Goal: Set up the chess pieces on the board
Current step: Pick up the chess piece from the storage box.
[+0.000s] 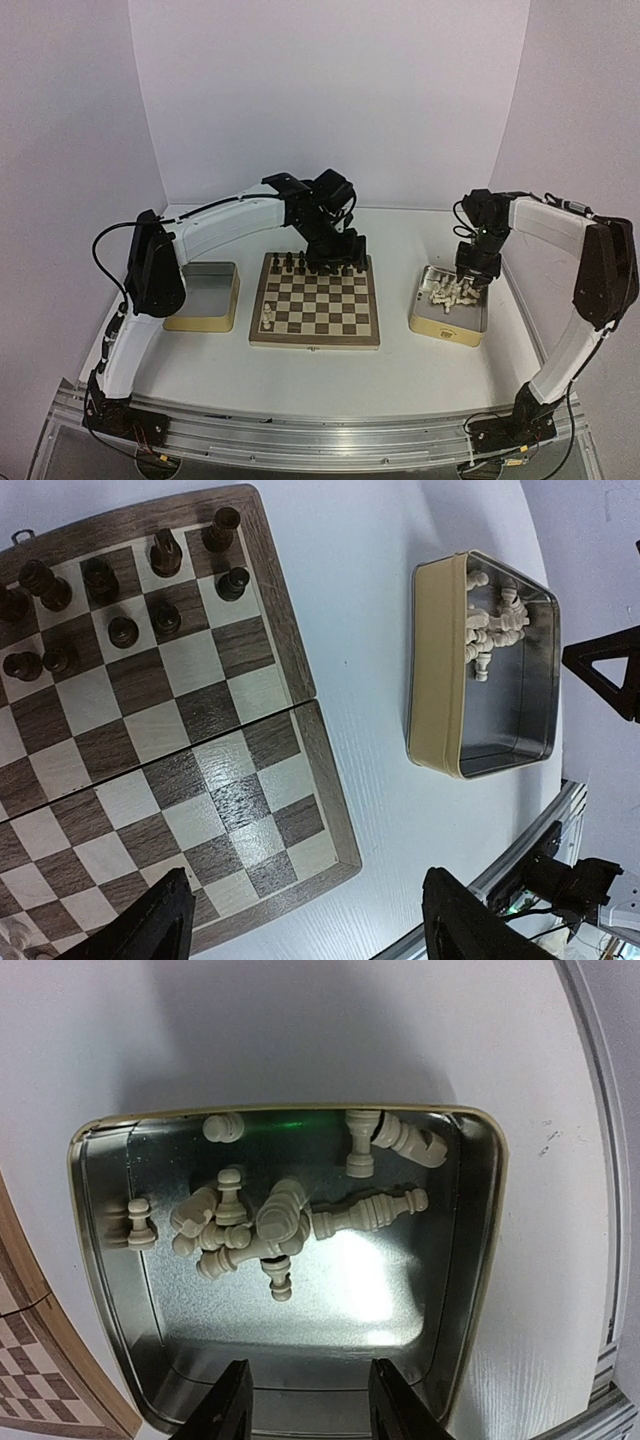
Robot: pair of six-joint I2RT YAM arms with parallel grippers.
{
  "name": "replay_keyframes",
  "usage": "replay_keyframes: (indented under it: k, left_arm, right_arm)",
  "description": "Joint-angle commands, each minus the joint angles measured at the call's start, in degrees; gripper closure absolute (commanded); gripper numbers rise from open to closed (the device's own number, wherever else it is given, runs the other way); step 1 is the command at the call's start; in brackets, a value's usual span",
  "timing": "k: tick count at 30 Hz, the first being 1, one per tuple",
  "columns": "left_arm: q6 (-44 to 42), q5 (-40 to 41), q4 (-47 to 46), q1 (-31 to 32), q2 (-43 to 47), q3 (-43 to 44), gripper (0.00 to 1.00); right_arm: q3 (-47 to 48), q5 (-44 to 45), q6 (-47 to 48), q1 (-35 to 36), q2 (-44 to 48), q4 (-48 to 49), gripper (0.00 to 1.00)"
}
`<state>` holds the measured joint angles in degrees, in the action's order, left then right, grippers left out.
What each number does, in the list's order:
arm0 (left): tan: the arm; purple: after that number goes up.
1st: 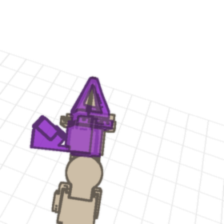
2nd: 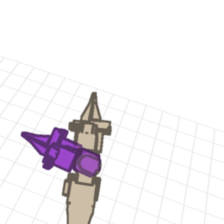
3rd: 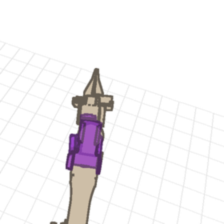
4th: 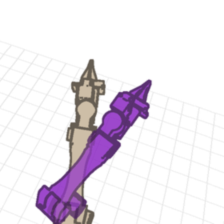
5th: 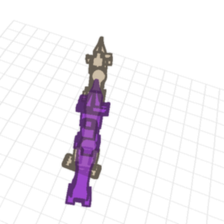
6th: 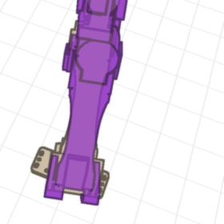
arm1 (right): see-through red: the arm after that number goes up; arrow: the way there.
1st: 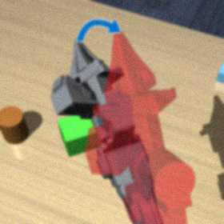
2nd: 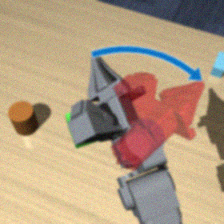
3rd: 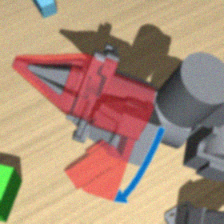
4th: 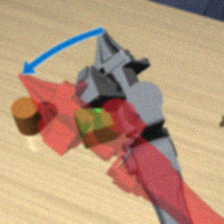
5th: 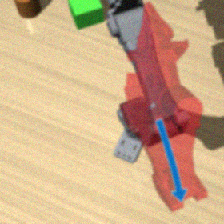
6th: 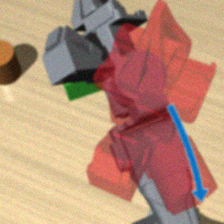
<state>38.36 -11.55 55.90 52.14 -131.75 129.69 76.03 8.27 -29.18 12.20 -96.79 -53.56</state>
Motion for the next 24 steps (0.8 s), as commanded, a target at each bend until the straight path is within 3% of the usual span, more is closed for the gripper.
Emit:
replay_keyframes:
  k: [1,10,24]
  left_arm:
    - [-0.28,-3.87,-4.2,-0.7,0.5,2.15,0.22]
    - [-0.15,-3.15,-5.22,-1.43,1.41,1.3,0.22]
    - [0.76,-3.12,-6.64,-2.04,0.8,2.24,0.21]
  right_arm:
    - [-1.89,-3.59,-0.35,0.02,-1.25,0.84,0.64]
    - [-5.74,-9.51,2.27,1.16,-5.49,5.43,0.68]
    - [-6.11,-3.34,3.51,1.97,-12.1,10.68,0.73]
